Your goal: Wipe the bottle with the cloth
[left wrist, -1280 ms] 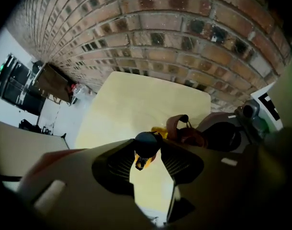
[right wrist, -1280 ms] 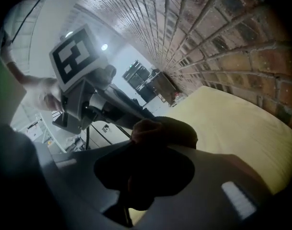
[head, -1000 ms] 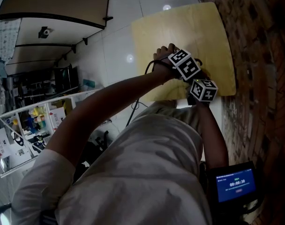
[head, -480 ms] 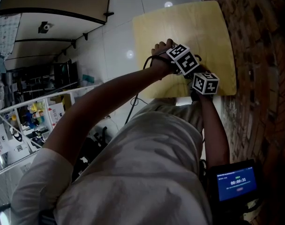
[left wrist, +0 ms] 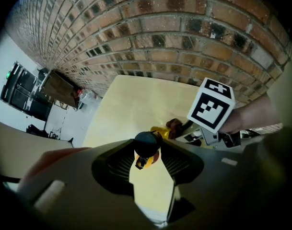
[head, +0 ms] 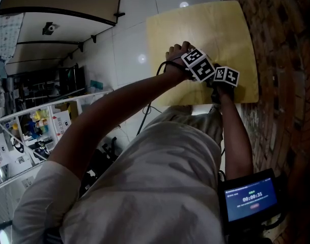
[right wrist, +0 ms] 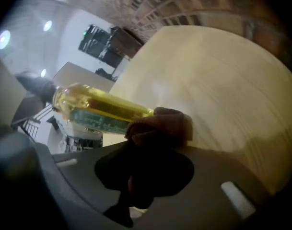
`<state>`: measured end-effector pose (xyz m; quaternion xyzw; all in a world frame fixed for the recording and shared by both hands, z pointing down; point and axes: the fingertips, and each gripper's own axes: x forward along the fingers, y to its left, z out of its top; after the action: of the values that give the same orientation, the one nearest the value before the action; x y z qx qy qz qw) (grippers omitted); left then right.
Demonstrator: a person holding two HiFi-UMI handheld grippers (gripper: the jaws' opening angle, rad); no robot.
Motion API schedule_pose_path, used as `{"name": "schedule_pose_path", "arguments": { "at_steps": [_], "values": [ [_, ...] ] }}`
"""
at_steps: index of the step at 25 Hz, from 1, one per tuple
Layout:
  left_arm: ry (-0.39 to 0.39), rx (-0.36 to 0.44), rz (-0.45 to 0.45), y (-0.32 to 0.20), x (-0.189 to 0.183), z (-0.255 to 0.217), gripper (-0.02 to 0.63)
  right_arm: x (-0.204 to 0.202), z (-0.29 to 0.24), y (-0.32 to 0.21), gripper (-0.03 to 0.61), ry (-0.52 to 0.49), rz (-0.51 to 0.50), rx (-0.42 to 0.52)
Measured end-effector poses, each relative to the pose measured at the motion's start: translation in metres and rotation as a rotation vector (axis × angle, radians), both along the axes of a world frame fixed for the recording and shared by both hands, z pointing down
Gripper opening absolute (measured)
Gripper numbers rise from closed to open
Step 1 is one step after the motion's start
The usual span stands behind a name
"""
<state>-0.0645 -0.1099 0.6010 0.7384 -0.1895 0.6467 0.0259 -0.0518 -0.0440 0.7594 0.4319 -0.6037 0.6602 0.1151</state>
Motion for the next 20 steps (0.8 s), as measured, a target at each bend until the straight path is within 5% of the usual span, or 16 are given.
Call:
{"name": "schedule_pose_path", "arguments": {
  "at_steps": [2, 6, 14, 20],
  "values": [
    [0.027, 0.024, 0.012, 0.002, 0.001, -0.001, 0.192, 0.006, 0.002, 0.004, 0.077, -0.060, 0.058, -0.040],
    [0.117, 0.079, 0.056, 0.000, 0.010, -0.004, 0.204, 0.024, -0.013, 0.011, 0.078, -0.052, 0.043, 0.041],
    [0.206, 0.220, 0.065, 0.009, -0.012, -0.013, 0.213, 0.044, -0.042, 0.066, 0.078, 0.056, 0.029, 0.167],
    [0.260, 0.237, -0.019, 0.032, -0.018, -0.014, 0.211, 0.064, -0.078, 0.107, 0.080, 0.196, -0.073, 0.292]
  ]
}}
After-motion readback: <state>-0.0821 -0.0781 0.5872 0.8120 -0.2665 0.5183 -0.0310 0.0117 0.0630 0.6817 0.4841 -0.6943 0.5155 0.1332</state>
